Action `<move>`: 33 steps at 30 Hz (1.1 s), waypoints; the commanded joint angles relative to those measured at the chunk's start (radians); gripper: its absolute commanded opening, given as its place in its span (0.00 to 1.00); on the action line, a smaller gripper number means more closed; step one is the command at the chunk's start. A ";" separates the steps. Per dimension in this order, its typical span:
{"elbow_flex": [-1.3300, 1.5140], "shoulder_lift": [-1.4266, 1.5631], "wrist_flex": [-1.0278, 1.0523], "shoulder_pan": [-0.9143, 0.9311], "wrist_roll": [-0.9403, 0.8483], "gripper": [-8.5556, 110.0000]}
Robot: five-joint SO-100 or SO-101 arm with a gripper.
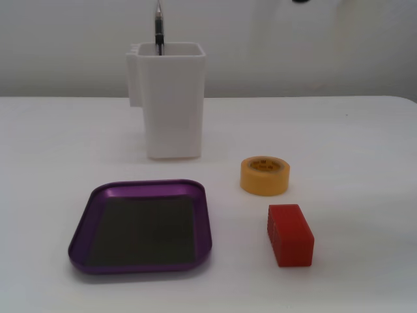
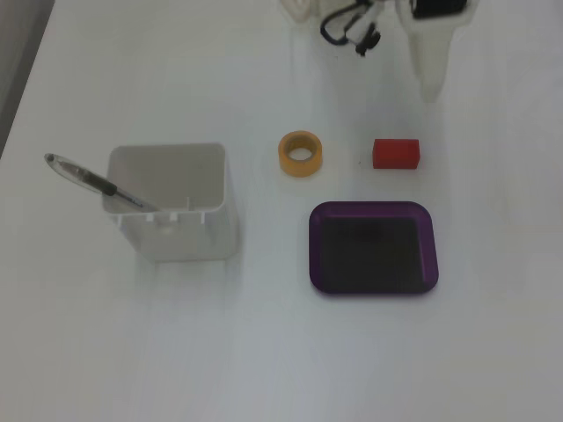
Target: Remove the cube from the box.
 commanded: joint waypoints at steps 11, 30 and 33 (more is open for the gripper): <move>0.460 0.615 0.057 0.002 -0.008 0.21; 1.433 1.285 -0.396 0.219 -0.006 0.20; 1.519 1.381 -0.385 0.264 -0.006 0.20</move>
